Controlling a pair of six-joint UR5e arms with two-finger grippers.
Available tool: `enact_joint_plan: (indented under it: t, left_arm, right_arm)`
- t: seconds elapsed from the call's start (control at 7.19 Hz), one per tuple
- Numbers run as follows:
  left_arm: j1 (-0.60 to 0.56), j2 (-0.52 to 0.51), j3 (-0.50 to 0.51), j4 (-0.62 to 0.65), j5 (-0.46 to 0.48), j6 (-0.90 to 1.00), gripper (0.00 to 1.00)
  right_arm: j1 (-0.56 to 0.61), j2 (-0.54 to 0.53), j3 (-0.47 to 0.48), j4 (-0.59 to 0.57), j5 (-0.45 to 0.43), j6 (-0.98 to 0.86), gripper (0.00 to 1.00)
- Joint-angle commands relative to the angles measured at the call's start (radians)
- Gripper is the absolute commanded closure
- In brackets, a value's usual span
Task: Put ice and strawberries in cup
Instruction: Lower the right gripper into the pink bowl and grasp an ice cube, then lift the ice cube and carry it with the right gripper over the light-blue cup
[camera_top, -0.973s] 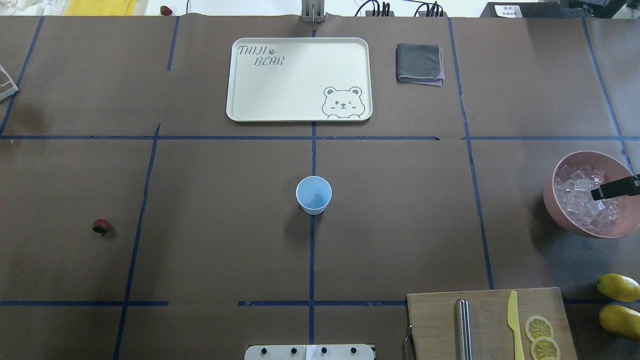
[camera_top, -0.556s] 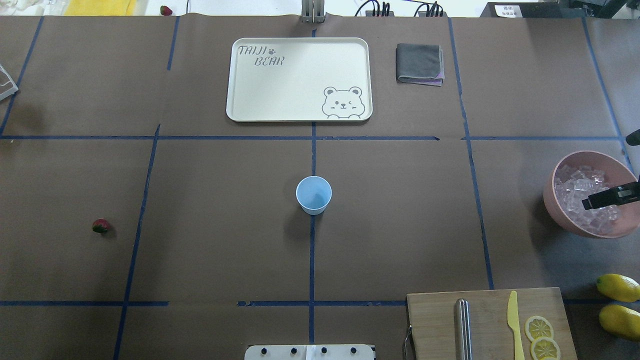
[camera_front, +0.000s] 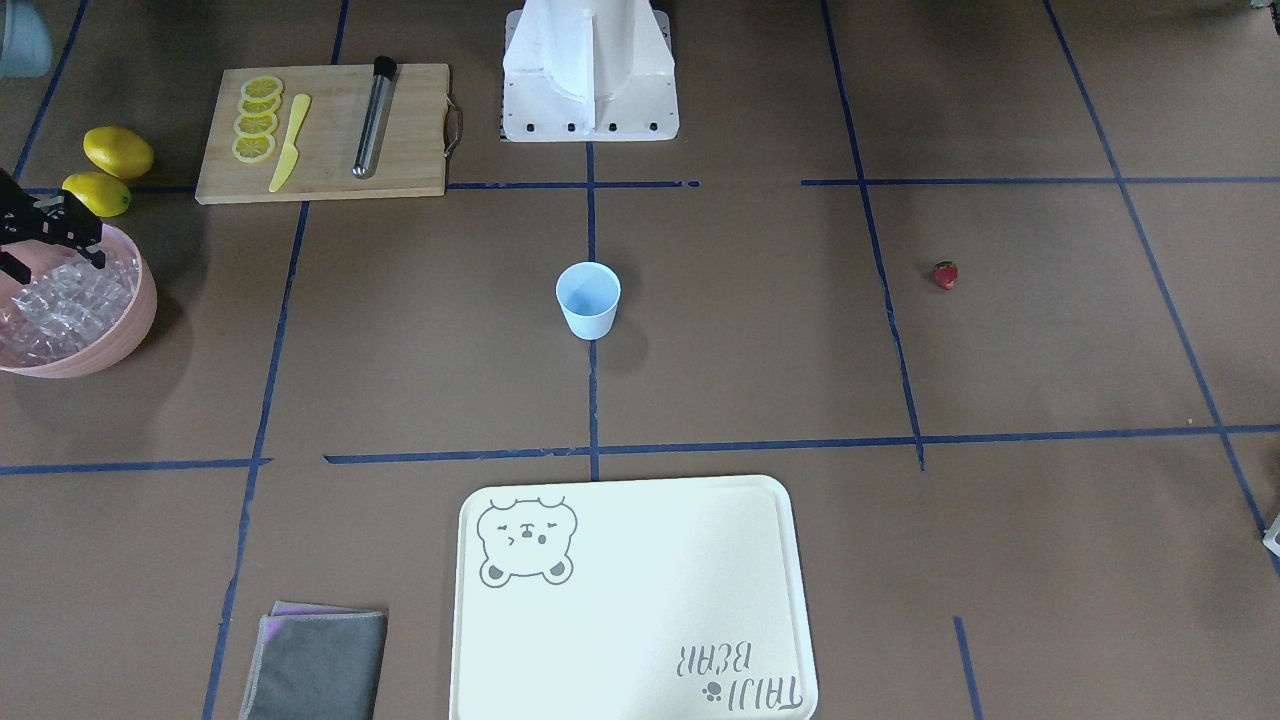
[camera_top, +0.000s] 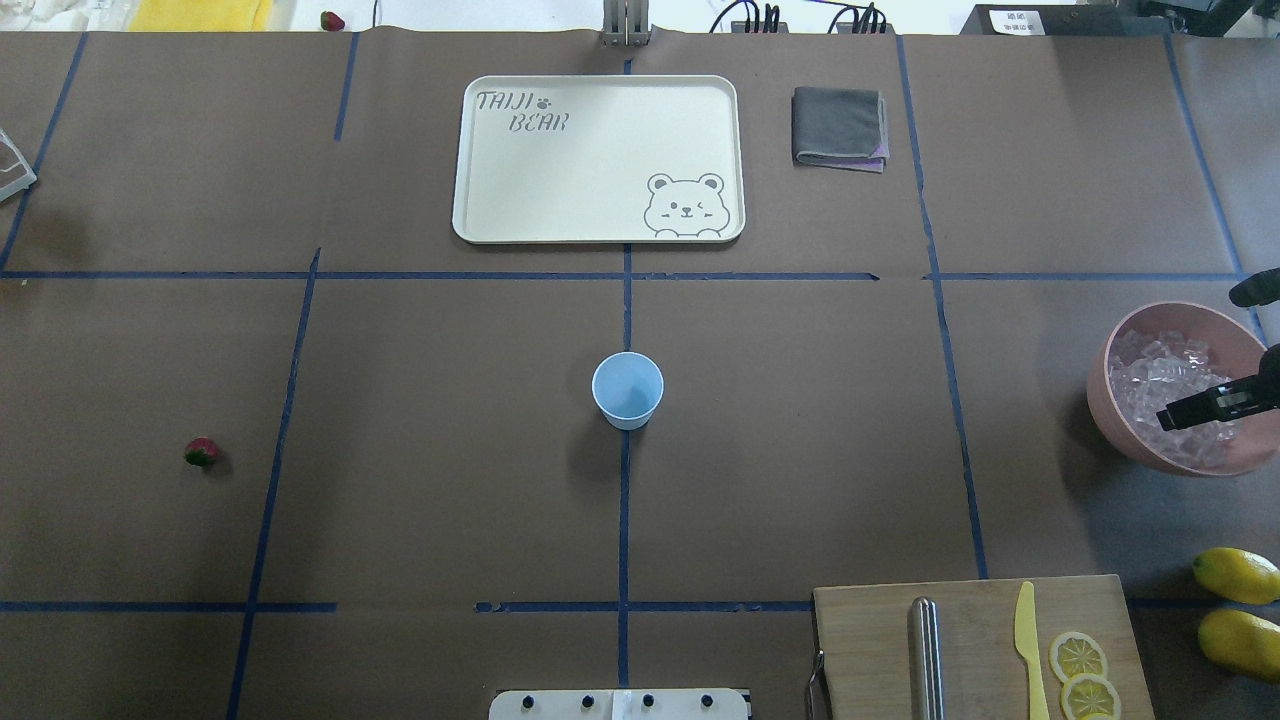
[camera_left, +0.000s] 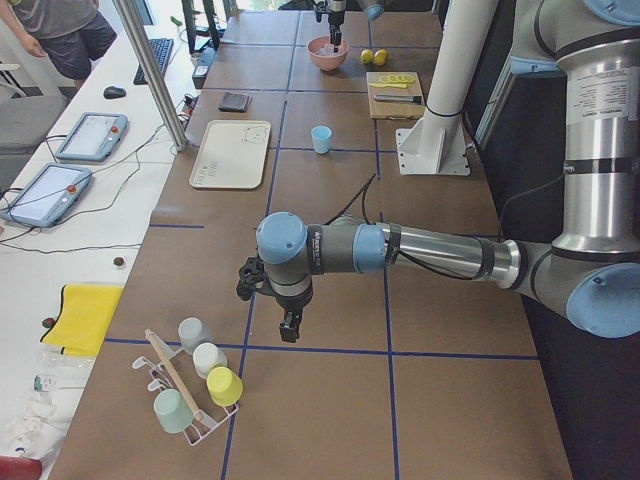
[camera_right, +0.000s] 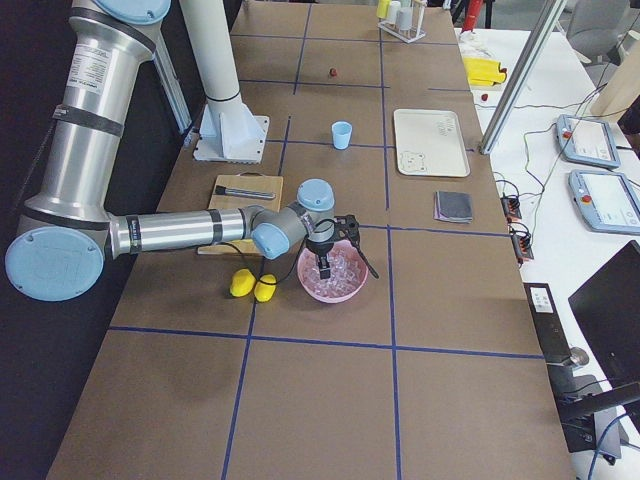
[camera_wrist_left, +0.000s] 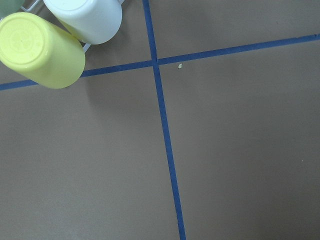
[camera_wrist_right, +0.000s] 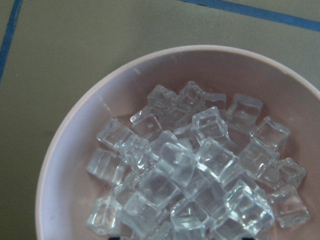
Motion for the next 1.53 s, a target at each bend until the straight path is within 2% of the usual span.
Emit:
enact_joint_plan:
  t: [0.0, 0.14, 0.28, 0.56, 0.83, 0.97, 1.11, 1.39]
  left_arm:
    - [0.0, 0.001, 0.0, 0.0, 0.0, 0.0, 0.0]
    - [0.0, 0.001, 0.0, 0.0, 0.0, 0.0, 0.0]
    - [0.0, 0.001, 0.0, 0.0, 0.0, 0.0, 0.0]
    - [0.0, 0.001, 0.0, 0.0, 0.0, 0.0, 0.0]
    - [0.0, 0.001, -0.002, 0.0, 0.0, 0.0, 0.0]
    - [0.0, 0.001, 0.0, 0.0, 0.0, 0.0, 0.0]
    - [0.0, 0.001, 0.0, 0.0, 0.0, 0.0, 0.0]
    - [0.0, 0.001, -0.002, 0.0, 0.0, 0.0, 0.0]
  right_arm:
    - [-0.002, -0.001, -0.012, 0.0, -0.001, -0.001, 0.4]
    - [-0.002, -0.001, -0.011, 0.0, 0.0, -0.001, 0.79]
    - [0.0, -0.001, -0.011, 0.0, 0.0, -0.001, 0.96]
    - [0.005, -0.004, 0.003, 0.0, 0.009, 0.001, 0.98]
    - [0.059, 0.003, 0.082, -0.024, 0.02, 0.007, 0.99]
    - [0.073, 0.049, 0.139, -0.123, 0.032, 0.007, 0.99]
    - [0.077, 0.153, 0.169, -0.262, 0.034, 0.007, 0.99]
    - [0.046, 0.315, 0.203, -0.441, 0.03, 0.024, 1.0]
